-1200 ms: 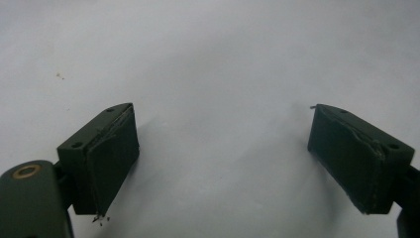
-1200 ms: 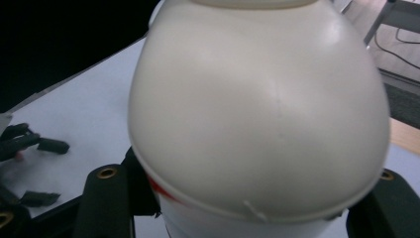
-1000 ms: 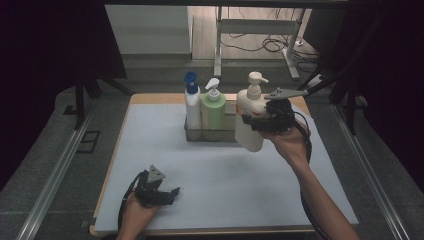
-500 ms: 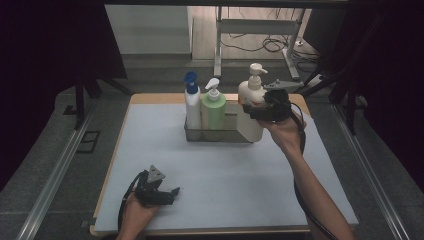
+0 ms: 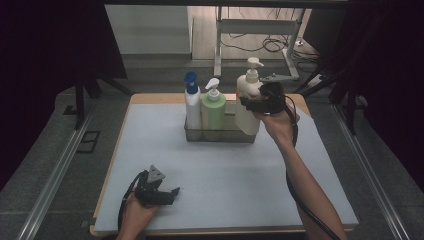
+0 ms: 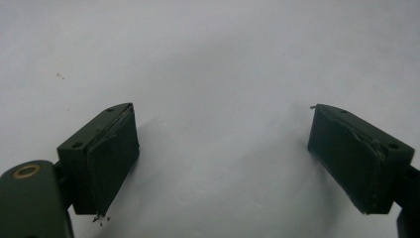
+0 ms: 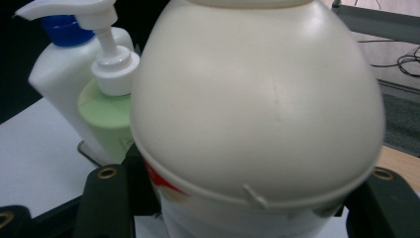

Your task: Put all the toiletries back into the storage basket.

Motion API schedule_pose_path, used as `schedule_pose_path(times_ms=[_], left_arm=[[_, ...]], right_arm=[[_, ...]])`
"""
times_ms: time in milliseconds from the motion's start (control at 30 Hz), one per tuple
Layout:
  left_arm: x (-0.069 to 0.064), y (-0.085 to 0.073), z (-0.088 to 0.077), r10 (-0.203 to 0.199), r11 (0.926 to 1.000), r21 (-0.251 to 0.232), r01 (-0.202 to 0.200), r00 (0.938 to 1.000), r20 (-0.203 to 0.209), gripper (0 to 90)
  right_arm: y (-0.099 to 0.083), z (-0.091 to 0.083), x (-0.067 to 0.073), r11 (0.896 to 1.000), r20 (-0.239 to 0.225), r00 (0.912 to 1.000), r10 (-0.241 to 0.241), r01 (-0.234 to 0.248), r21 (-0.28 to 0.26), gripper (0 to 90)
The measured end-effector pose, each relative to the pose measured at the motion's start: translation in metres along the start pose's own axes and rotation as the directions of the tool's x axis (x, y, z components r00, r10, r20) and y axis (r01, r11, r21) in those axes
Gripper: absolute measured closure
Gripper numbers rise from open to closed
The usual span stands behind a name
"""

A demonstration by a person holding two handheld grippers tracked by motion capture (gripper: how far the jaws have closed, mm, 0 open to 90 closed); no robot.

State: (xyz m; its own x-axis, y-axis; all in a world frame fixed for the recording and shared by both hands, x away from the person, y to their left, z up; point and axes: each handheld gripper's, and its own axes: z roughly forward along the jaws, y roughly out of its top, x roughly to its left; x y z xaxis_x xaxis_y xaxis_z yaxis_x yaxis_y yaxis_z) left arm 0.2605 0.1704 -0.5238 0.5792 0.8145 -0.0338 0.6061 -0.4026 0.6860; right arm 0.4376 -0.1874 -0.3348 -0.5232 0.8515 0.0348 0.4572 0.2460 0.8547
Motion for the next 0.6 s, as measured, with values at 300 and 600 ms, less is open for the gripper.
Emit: schedule_pose_path(times_ms=[300,600], left_arm=[[0.000,0.000,0.000,-0.001,1.0000,0.002,0.001,1.0000,0.001,12.1],[0.000,0.000,0.000,-0.002,1.0000,0.002,0.002,1.0000,0.001,12.1]], right_arm=[[0.003,0.018,-0.004,1.000,0.018,0.9997,0.019,-0.019,-0.010,37.2],[0.000,0.036,-0.010,0.999,0.039,0.9986,0.037,-0.036,-0.009,37.2]])
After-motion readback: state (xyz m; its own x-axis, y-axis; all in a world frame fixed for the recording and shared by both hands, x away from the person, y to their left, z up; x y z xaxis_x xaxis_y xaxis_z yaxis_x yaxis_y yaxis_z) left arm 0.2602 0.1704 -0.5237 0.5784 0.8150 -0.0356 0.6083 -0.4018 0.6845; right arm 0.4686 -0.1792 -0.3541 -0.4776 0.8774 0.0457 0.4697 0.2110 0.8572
